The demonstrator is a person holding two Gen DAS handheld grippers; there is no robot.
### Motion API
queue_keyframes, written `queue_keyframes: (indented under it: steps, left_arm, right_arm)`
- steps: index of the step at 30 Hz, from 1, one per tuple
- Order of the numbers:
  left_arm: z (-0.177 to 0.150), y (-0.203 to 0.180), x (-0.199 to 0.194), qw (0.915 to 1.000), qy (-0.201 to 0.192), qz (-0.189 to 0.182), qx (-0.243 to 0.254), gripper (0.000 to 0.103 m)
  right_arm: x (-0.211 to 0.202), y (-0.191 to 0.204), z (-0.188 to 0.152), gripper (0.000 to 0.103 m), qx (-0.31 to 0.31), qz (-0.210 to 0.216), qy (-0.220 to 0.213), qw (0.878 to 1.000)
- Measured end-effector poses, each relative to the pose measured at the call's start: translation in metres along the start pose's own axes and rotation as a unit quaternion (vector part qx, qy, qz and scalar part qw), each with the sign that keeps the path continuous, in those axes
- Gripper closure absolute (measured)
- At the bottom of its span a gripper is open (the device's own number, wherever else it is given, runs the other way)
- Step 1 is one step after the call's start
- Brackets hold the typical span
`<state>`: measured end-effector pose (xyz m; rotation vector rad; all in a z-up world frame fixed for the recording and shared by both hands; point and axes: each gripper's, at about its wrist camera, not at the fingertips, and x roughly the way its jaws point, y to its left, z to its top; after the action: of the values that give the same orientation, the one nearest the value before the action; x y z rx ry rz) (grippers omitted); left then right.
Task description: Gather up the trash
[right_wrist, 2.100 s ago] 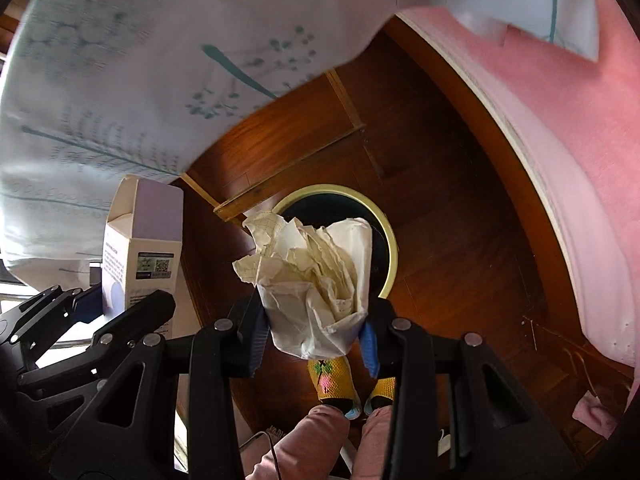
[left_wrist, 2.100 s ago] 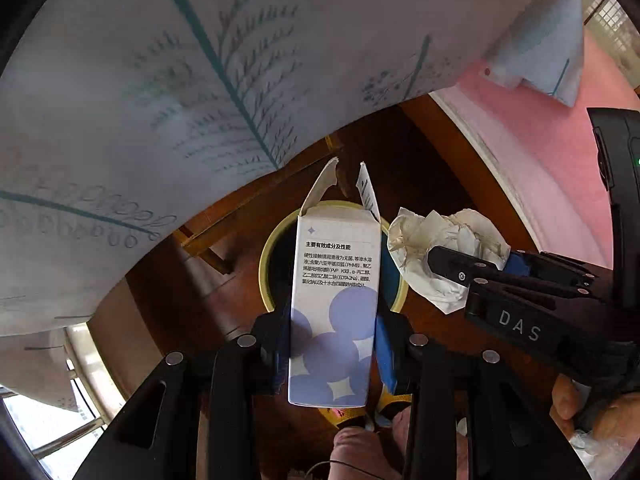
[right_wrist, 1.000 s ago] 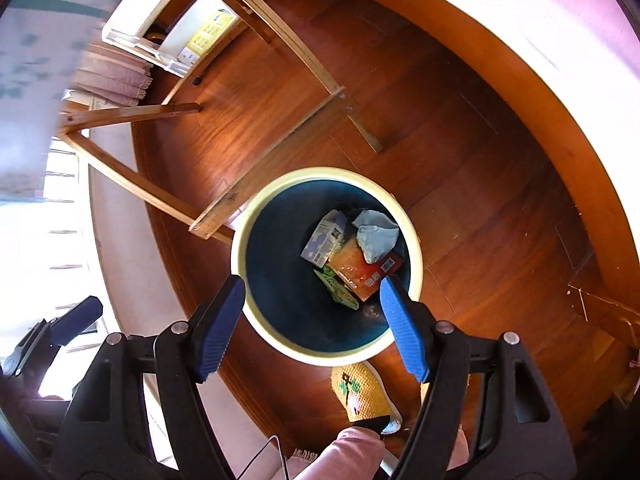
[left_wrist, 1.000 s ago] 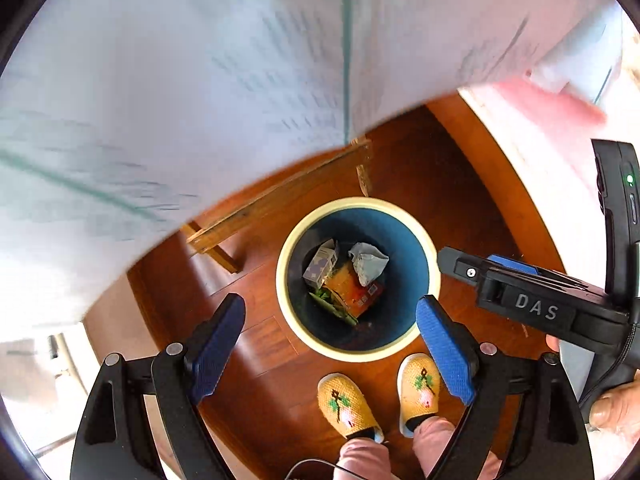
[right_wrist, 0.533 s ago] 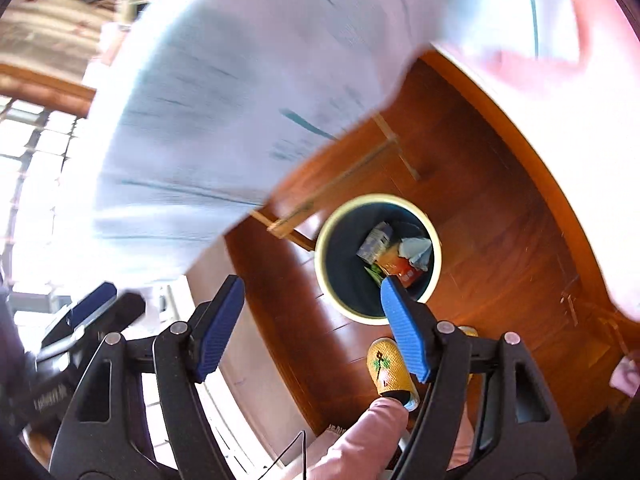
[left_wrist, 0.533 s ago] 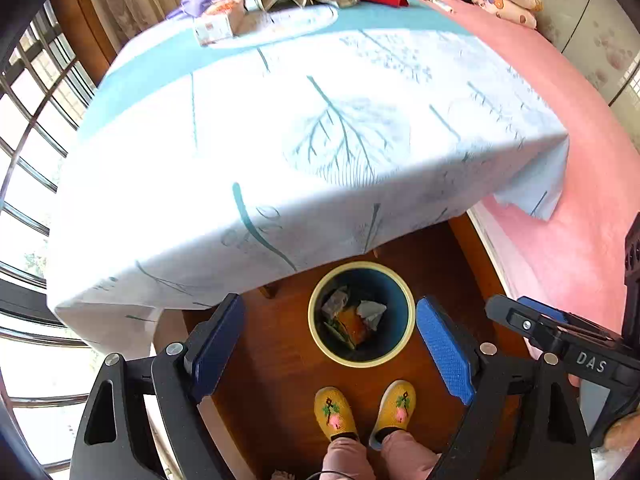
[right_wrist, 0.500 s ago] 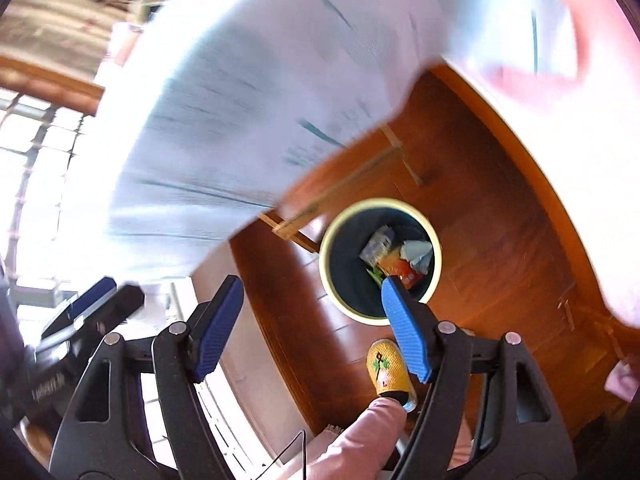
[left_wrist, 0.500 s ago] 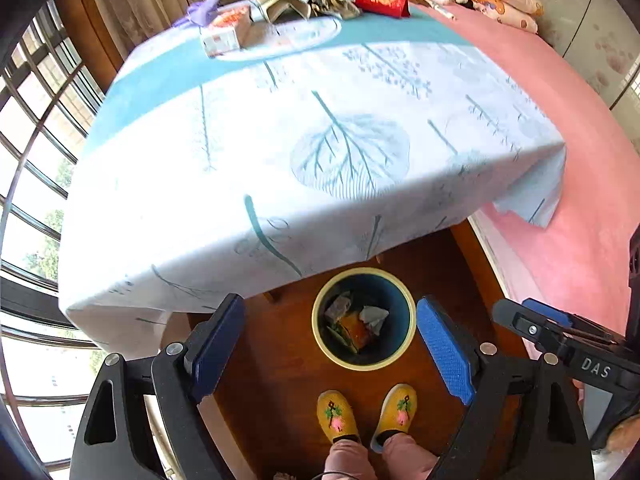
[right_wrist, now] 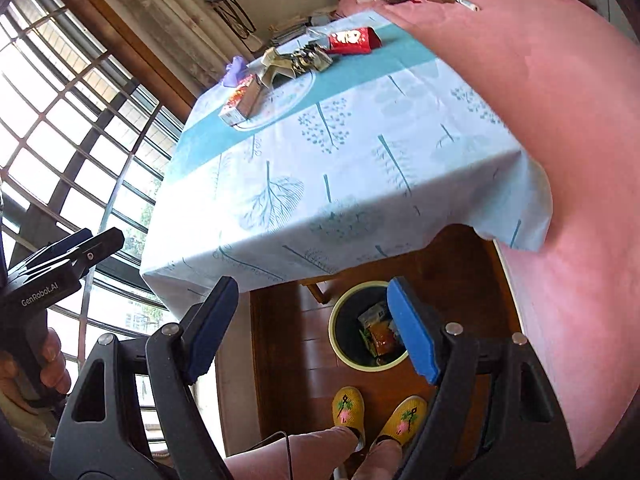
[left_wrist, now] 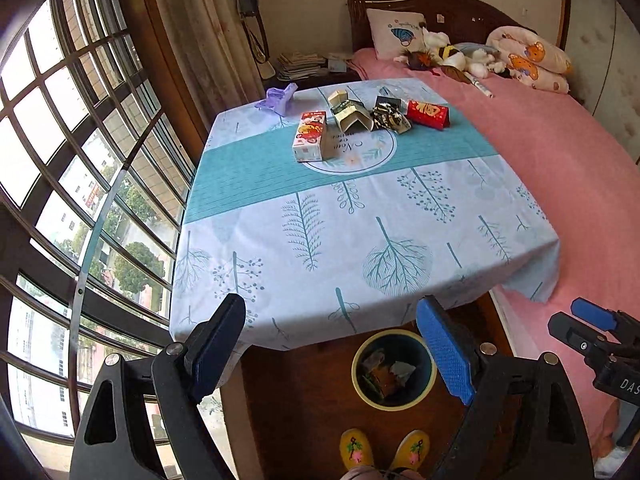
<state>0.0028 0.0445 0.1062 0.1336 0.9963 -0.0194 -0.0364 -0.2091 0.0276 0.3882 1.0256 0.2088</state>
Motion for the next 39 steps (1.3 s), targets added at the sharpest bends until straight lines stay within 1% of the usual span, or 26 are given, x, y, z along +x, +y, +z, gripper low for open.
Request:
queue_keyframes:
  steps: [3, 7, 10, 14, 17, 22, 26, 30, 32, 34, 37, 39]
  left_arm:
    - [0.011, 0.001, -0.016, 0.9998, -0.018, 0.011, -0.007, 0.015]
    - [0.026, 0.005, -0.035, 0.999, -0.035, 0.016, -0.021, 0.015]
    - [0.04, 0.009, -0.042, 0.9984, -0.046, 0.016, -0.029, 0.015]
    - [0.062, 0.017, -0.033, 0.9983, -0.048, 0.019, -0.027, 0.015]
    - [0.081, 0.024, -0.016, 0.9984, -0.049, 0.018, -0.022, 0.015]
    - [0.133, 0.043, 0.039, 0.9991, -0.032, -0.009, -0.026, 0.015]
    - [0.186, 0.06, 0.097, 0.9994, -0.018, -0.026, -0.016, 0.015]
    - [0.243, 0.073, 0.169, 0.999, 0.006, -0.043, -0.006, 0.015]
    - [0.269, 0.077, 0.208, 0.9983, 0.023, -0.053, -0.005, 0.015]
    - [0.292, 0.077, 0.25, 0.9974, 0.041, -0.059, -0.001, 0.015]
    - [0.314, 0.073, 0.306, 0.9955, 0.068, -0.065, 0.006, 0.017]
    - [0.321, 0.068, 0.341, 0.994, 0.09, -0.062, 0.008, 0.019]
  right_arm:
    - [-0.017, 0.01, 0.015, 0.028, -0.024, 0.008, -0.015, 1.0]
    - [-0.022, 0.026, 0.033, 0.028, -0.052, 0.009, -0.019, 0.998]
    - [-0.019, 0.037, 0.048, 0.028, -0.073, 0.005, -0.018, 0.997]
    - [-0.014, 0.054, 0.074, 0.028, -0.096, -0.004, -0.03, 0.995]
    - [-0.008, 0.066, 0.097, 0.028, -0.105, -0.009, -0.04, 0.994]
    - [0.013, 0.087, 0.14, 0.028, -0.117, -0.022, -0.06, 0.991]
    - [0.045, 0.098, 0.184, 0.029, -0.106, -0.039, -0.063, 0.992]
    - [0.09, 0.1, 0.235, 0.035, -0.077, -0.071, -0.055, 0.993]
    - [0.115, 0.099, 0.262, 0.044, -0.062, -0.075, -0.049, 0.994]
    - [0.141, 0.098, 0.29, 0.048, -0.045, -0.077, -0.044, 0.995]
    - [0.179, 0.101, 0.327, 0.05, -0.032, -0.083, -0.043, 0.995]
    - [0.205, 0.103, 0.346, 0.05, -0.029, -0.088, -0.04, 0.995]
